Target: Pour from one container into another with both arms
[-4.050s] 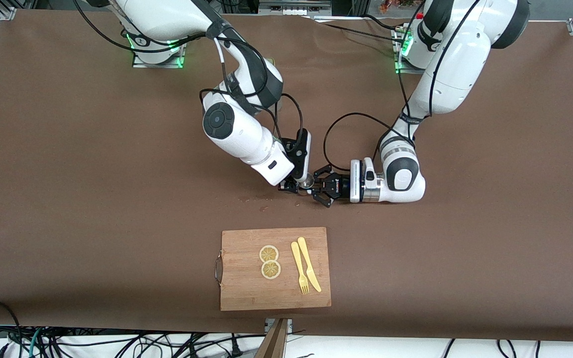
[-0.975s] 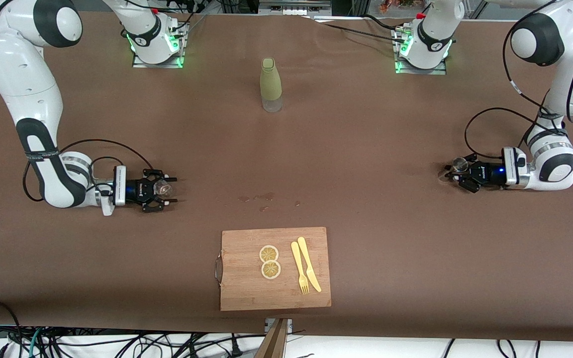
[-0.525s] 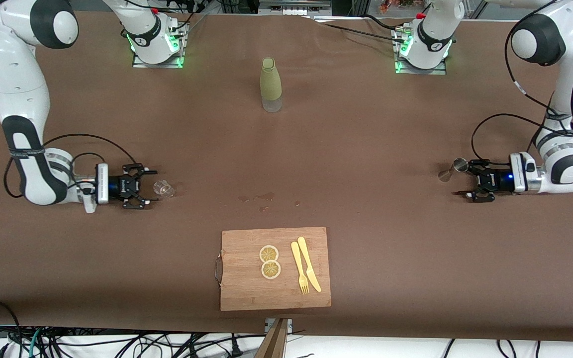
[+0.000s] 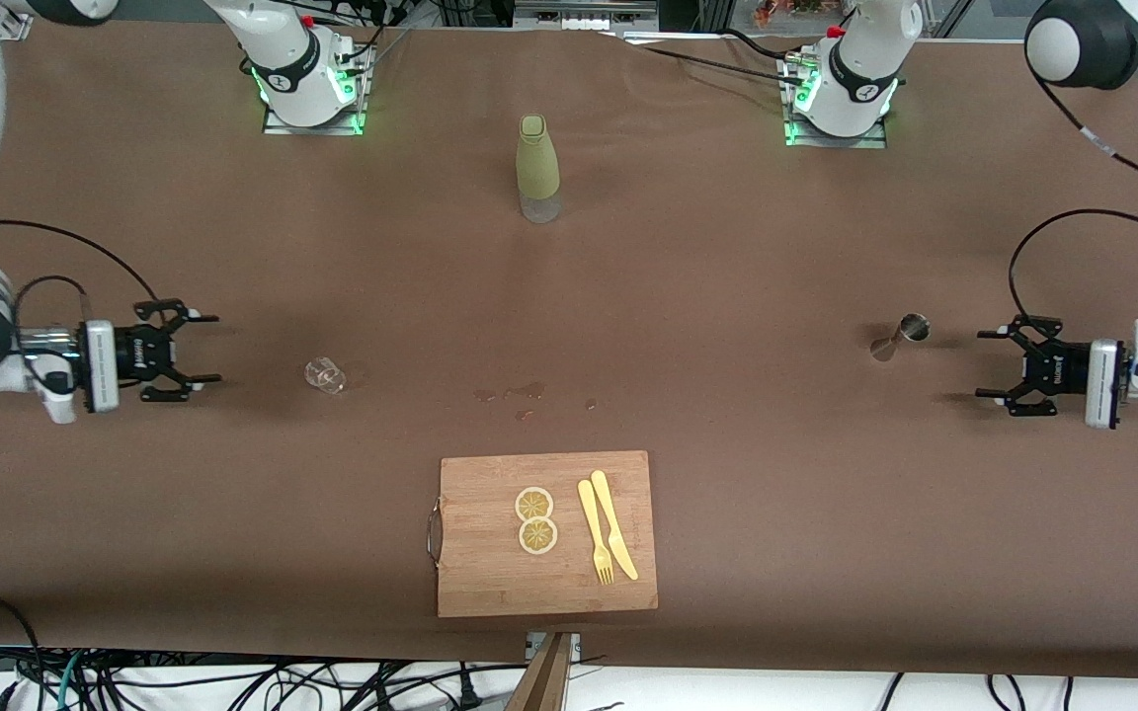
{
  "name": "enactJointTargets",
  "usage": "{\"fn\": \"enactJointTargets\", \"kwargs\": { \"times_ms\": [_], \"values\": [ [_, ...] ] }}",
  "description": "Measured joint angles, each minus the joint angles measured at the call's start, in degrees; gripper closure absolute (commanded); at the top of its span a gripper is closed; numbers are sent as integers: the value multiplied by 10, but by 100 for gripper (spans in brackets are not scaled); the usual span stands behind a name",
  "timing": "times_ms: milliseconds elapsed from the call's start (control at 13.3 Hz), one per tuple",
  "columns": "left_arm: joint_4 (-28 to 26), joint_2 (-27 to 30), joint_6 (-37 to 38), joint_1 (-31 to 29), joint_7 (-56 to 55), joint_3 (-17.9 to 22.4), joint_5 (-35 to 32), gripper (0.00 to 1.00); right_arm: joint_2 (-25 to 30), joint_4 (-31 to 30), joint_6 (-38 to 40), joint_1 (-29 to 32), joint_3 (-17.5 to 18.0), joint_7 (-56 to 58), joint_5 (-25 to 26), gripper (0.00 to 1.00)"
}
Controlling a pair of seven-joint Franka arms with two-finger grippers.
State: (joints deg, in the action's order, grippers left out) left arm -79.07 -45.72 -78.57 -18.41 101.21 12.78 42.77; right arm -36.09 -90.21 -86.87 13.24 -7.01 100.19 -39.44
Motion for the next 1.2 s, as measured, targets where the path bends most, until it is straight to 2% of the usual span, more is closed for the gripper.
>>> {"fn": "enactJointTargets", "kwargs": {
  "times_ms": [225,450,750,975,1200],
  "values": [
    [2,72,17,39,-211,3,-39,0,80,9,13,-13,3,-163,103,0],
    [2,139,46,85,-412,7,-55,0,162,16,30,-60,3,-333,210,0],
    [3,235,65,153,-675,7,-142,0,251,-8,40,-90,3,-532,290,0],
    [6,296,65,220,-732,6,-266,0,309,-35,41,-110,3,-682,365,0],
    [28,314,65,240,-740,6,-308,0,343,-43,43,-141,3,-806,420,0]
  ]
}}
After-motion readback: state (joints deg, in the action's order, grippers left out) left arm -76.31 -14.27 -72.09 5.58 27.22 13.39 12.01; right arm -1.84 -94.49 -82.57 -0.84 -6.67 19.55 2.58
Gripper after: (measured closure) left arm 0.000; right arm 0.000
